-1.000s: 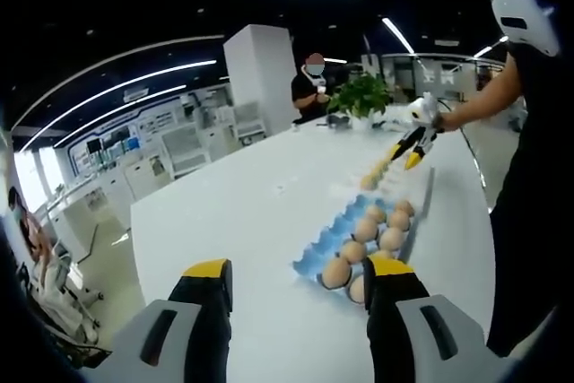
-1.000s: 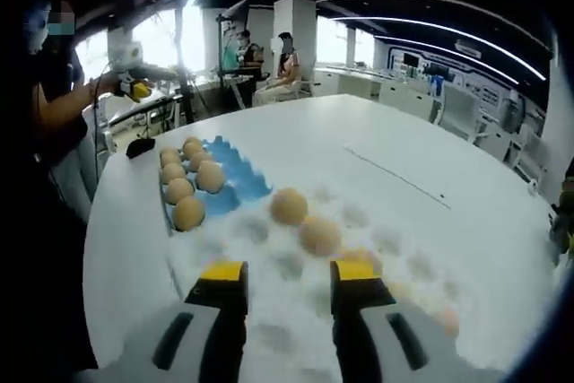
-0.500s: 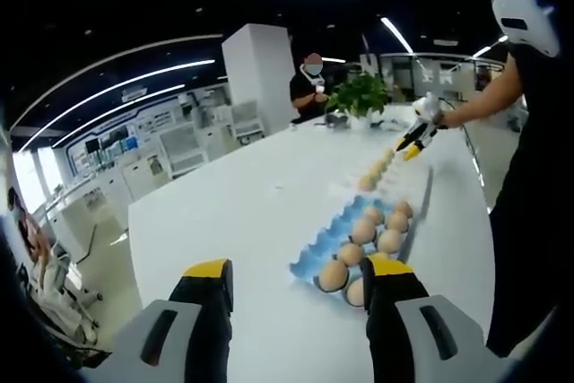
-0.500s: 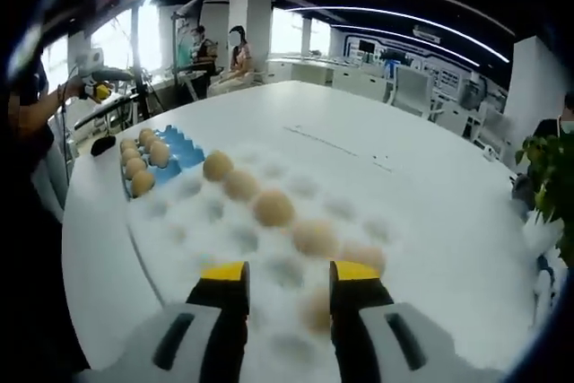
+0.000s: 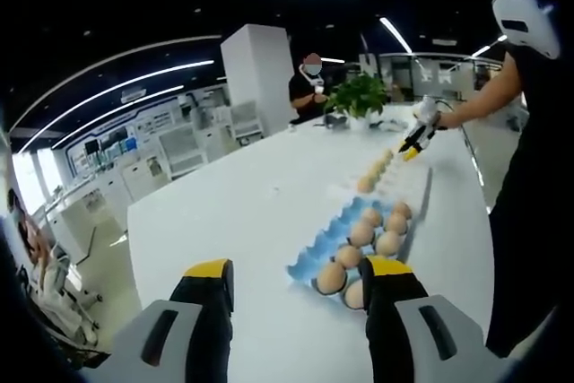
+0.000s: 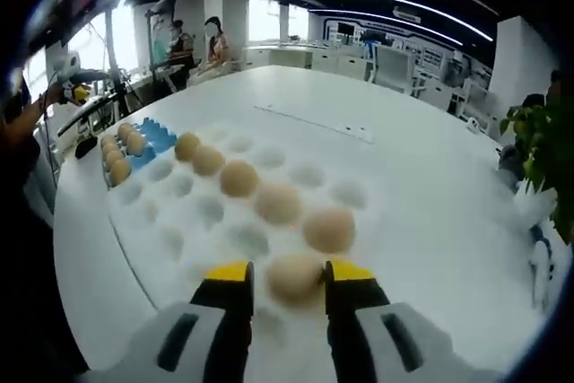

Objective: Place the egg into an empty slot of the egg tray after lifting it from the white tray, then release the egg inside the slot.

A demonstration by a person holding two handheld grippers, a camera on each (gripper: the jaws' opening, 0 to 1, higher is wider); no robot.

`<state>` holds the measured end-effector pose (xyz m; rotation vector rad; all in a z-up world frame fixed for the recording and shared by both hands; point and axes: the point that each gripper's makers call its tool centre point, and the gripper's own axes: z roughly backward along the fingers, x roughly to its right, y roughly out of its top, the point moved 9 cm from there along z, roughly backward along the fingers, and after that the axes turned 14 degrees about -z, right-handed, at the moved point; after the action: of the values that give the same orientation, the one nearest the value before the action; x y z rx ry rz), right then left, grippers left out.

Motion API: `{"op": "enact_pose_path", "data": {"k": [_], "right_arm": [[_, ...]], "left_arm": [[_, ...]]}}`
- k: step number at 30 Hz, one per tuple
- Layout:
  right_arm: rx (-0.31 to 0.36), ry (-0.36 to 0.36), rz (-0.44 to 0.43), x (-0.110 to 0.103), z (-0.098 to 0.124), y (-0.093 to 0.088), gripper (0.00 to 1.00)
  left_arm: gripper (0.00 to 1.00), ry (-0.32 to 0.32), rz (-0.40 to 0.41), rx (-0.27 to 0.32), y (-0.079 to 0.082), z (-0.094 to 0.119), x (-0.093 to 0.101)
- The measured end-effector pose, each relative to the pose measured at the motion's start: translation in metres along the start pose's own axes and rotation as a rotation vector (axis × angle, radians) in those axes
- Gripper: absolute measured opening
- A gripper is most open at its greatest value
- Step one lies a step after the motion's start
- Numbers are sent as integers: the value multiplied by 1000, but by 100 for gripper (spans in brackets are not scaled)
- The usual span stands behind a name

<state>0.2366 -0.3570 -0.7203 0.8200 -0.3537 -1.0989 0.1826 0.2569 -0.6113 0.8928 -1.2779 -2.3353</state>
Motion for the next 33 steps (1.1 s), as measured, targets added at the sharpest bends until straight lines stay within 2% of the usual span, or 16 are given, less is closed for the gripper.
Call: {"op": "enact_pose_path", "data": {"k": [2,3,5,7,9,11,17,19,21,22,28,33], "right_arm": [[-16,-23,-13,4,-2,-1,27],[-23,-18,-84,2,-2,-2,27],[-26,-9,-73,4,-1,-2,27],[-47,-6,-20,1,-2,-1,27],[-66,-8,-21,-1,-3,2,27],[-99,8,40,-4,-5,4,27],[-215,36,34,-5,-10,14,28],[-253,32,66,-7,-13,17,28],[-280,61,129,-6,-15,20,28],[-280,54,102,-6,-16,20,28],[-323,56,86,-4,-17,23,28],[-322,39,34,-5,-16,22,27]], "left_arm": [[58,-1,-2,0,0,1,0],[58,0,-3,-3,0,1,0],[58,1,-3,-1,0,2,0],[57,1,-4,-3,0,2,0],[56,0,-5,-5,0,2,0],[56,-4,-6,-6,0,2,0],[55,0,-14,-8,2,3,-1],[55,1,-16,-6,3,3,-1],[55,4,-16,-3,3,3,-2],[55,7,-17,-4,3,3,-2],[55,13,-16,1,3,4,-2],[54,17,-13,4,3,3,-1]]}}
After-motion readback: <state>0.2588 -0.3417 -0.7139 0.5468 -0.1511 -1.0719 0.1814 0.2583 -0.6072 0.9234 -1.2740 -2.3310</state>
